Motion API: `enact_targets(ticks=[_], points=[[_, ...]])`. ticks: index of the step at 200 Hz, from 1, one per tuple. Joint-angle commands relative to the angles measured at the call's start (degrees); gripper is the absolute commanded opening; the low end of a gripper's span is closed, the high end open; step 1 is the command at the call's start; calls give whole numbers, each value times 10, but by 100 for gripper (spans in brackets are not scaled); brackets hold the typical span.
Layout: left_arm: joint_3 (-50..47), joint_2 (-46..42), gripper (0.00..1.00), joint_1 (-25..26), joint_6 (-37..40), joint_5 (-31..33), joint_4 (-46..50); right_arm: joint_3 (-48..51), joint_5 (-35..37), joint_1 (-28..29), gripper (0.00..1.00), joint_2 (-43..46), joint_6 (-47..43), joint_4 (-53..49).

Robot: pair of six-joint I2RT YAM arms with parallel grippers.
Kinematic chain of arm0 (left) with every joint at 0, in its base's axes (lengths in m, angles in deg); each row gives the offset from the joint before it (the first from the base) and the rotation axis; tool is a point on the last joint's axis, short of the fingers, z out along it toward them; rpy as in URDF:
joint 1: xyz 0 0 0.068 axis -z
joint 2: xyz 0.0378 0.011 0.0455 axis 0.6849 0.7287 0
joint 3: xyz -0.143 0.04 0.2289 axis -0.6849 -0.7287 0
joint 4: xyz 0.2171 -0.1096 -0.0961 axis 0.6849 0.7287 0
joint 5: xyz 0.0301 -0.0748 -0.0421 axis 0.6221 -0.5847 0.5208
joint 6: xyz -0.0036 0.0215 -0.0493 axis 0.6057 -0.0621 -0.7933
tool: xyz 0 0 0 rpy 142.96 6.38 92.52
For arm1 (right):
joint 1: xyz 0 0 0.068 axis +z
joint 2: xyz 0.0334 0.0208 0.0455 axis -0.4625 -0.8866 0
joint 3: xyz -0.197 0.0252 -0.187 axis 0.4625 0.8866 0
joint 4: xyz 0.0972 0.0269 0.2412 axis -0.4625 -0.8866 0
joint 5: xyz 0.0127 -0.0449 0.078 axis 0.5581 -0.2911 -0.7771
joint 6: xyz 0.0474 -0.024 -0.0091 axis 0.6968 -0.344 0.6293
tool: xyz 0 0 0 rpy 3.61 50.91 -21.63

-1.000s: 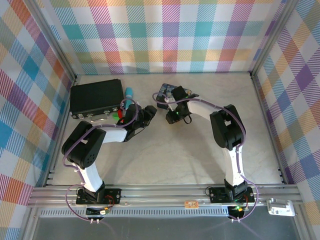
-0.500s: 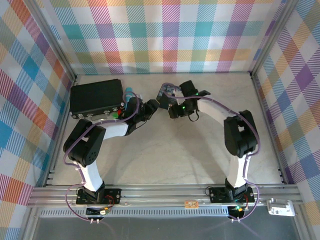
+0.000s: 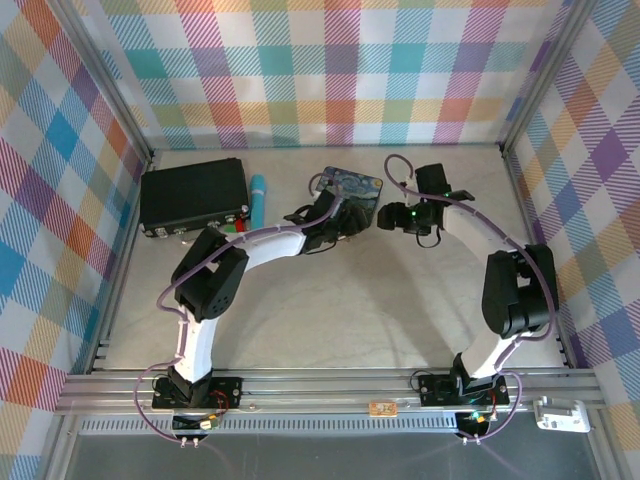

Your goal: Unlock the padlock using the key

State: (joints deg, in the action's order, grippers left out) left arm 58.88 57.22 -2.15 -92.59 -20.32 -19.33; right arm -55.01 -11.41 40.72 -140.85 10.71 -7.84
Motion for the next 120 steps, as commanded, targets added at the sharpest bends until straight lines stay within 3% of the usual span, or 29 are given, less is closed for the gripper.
enact_targets(ticks=[1,56,120], points=[[43,37,61,-2,39,64,138,15,-28,2,73,31,21,41],[141,105,64,8,41,116,225,22,-38,1,73,31,28,74],[231,172,65,9,75,128,266,35,-45,1,73,24,28,88]])
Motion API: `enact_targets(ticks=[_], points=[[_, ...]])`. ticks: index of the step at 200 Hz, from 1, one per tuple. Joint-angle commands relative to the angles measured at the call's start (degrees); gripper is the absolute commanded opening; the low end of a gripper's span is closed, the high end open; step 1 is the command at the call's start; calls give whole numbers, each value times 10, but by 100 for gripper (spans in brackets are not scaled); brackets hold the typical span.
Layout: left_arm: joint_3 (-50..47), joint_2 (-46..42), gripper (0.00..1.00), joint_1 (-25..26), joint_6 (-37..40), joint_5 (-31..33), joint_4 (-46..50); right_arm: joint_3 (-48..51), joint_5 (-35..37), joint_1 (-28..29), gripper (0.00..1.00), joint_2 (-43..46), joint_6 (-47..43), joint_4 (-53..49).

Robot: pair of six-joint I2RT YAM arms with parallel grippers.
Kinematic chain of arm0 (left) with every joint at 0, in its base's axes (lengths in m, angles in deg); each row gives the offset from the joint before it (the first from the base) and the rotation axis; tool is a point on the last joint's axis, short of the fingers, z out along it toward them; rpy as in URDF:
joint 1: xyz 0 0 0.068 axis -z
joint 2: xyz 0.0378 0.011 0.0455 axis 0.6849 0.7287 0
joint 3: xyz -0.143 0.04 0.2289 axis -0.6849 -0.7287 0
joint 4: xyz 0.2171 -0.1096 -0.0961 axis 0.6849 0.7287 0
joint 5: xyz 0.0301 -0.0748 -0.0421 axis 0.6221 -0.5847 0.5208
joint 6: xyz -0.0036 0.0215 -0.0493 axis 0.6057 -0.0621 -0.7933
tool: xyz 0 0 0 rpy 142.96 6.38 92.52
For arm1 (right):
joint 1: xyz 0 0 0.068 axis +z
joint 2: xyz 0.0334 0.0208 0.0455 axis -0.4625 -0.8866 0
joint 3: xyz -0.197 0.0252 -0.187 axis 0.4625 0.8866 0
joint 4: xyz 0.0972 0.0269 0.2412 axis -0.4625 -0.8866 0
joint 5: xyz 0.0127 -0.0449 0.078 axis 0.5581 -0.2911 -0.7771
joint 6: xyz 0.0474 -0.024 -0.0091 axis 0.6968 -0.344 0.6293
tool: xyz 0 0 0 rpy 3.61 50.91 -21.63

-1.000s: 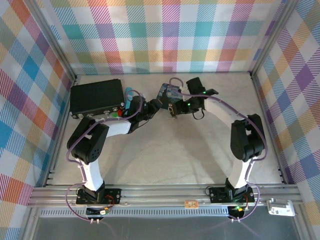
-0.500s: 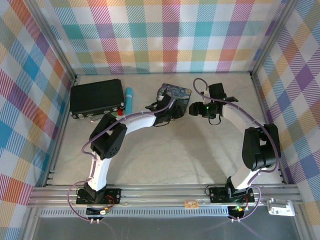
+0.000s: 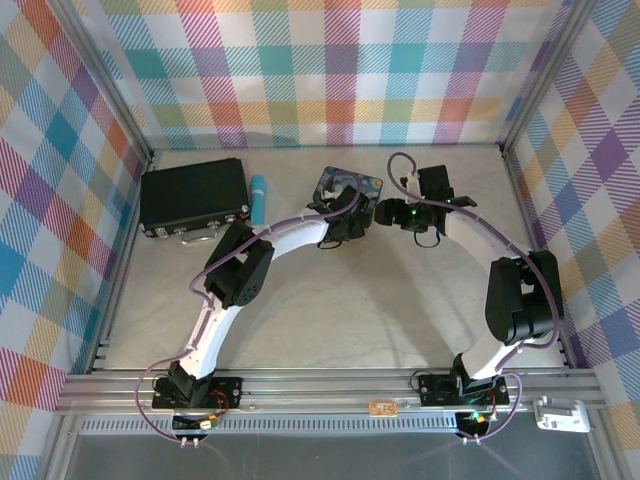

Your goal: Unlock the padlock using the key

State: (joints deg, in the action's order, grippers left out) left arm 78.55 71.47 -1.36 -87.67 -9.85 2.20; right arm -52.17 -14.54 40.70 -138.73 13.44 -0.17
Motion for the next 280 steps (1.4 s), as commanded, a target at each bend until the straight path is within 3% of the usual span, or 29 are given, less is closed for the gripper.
enact_targets(ticks=[1,83,149,177,280], points=[[36,31,65,1,27,25,51,6,-13,1,73,3,1,12],[60,58,54,-7,56,82,53,5,-8,0,72,10,-9,7],[20,34,23,-17,31,93,18,2,-5,-1,72,9,-13,5],[-6,19,16,-21,19,104,11,2,-6,-1,72,8,-13,3],[-114,-61,3,-47,-32,76,-103,-8,-20,-1,72,-5,-10,6]])
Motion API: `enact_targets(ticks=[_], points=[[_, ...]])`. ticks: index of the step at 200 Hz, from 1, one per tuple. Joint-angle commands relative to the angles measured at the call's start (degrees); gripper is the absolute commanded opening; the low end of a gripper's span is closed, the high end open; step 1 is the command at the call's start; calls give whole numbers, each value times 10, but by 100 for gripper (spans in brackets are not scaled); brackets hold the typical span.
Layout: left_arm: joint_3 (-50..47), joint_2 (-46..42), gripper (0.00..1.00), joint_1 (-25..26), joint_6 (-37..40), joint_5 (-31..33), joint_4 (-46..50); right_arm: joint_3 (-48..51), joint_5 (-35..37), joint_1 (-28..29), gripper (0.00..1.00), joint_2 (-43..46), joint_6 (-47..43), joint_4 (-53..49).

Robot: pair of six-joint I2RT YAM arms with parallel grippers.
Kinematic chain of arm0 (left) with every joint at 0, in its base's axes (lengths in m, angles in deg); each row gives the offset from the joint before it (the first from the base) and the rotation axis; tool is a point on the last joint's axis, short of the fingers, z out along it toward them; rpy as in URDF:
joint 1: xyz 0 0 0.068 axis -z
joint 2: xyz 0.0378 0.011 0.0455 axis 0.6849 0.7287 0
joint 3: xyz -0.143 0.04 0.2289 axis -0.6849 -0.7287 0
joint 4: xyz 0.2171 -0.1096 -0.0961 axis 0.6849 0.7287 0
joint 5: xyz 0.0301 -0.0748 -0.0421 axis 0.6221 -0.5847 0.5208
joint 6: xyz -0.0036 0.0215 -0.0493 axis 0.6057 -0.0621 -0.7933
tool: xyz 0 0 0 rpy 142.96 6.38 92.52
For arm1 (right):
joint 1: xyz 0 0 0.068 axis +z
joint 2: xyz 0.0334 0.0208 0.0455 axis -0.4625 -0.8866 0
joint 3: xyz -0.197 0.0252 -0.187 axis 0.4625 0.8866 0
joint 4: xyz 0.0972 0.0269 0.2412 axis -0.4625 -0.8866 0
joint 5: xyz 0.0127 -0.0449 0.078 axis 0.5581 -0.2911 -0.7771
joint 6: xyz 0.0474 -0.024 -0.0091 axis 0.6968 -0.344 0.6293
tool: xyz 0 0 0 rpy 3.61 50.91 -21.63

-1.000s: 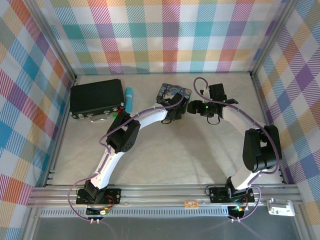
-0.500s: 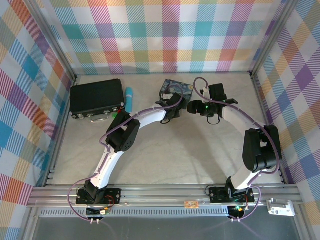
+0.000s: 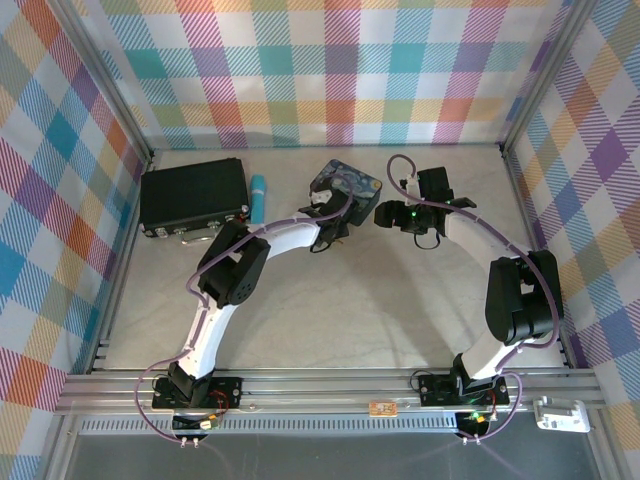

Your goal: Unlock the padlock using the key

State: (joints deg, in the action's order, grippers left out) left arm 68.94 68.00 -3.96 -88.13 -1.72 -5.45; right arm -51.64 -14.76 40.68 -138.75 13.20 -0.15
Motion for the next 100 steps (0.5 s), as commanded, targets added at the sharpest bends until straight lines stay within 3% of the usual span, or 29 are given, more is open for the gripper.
enact_targets(ticks=[1,29,54,100], points=[[-17,-25,3,-22,-30,-6,-27,-13,-17,0,72,-5,-8,6],[6,-10,0,-28,-64,7,-16,-10,-18,0,72,-6,-9,7],[66,23,1,-29,-89,43,67,-9,-20,0,72,-6,-10,5],[68,33,1,-63,-144,-59,32,-7,-9,-1,72,0,-23,-8]])
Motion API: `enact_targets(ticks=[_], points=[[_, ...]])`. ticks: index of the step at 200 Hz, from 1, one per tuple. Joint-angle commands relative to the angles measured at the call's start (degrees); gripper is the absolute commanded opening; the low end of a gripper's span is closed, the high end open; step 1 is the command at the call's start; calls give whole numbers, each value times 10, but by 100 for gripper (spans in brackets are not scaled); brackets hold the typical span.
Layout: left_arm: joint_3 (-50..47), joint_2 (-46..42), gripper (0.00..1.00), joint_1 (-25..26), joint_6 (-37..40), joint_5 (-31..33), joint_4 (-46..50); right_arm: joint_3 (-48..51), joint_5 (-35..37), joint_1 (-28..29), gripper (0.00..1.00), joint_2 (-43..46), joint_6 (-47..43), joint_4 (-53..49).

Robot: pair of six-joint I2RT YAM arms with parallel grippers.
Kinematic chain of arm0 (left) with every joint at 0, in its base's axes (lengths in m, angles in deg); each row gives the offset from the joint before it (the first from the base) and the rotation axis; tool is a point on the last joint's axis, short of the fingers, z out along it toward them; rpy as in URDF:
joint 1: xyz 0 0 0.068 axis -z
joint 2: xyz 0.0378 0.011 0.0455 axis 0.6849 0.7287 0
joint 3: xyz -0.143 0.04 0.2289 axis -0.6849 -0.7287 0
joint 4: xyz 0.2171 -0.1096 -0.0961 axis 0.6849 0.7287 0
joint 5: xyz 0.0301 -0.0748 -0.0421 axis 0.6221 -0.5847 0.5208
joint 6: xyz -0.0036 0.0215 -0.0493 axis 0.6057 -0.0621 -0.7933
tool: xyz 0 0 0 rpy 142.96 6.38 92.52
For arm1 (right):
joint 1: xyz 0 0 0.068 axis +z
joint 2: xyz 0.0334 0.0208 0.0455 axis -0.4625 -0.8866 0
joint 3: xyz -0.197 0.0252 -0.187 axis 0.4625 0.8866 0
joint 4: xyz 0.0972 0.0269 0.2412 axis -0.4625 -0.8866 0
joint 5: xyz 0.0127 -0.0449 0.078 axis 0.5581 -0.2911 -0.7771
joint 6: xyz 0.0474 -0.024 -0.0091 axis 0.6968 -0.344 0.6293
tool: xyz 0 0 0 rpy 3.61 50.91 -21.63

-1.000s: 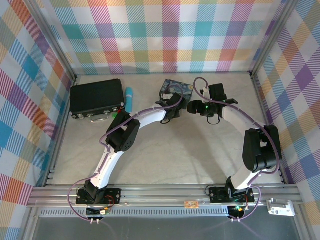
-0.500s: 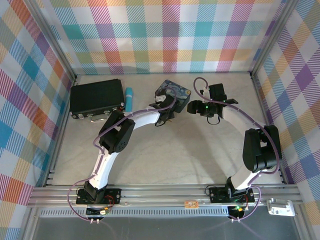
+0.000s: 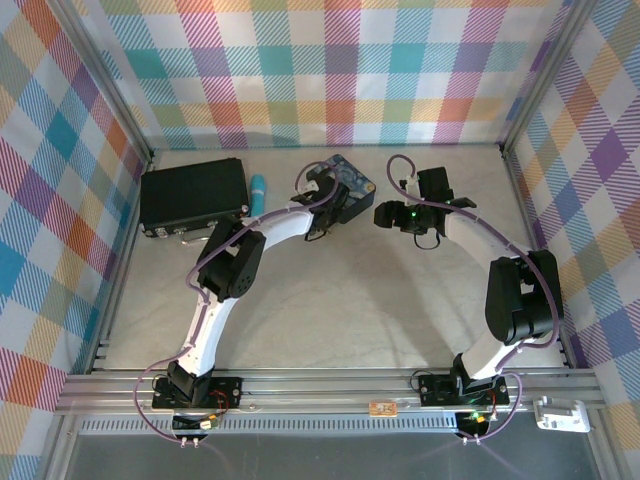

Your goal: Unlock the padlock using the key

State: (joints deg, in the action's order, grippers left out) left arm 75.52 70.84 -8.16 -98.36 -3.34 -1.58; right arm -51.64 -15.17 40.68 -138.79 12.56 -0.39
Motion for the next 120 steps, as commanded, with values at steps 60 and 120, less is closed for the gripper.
enact_targets(ticks=[60,120], points=[[-40,-29,3,-31,44,-65,-87,-15,-9,0,75,-13,17,18],[-101,-60,2,-25,57,-50,-90,-182,-36,-1,89,-158,-39,54]])
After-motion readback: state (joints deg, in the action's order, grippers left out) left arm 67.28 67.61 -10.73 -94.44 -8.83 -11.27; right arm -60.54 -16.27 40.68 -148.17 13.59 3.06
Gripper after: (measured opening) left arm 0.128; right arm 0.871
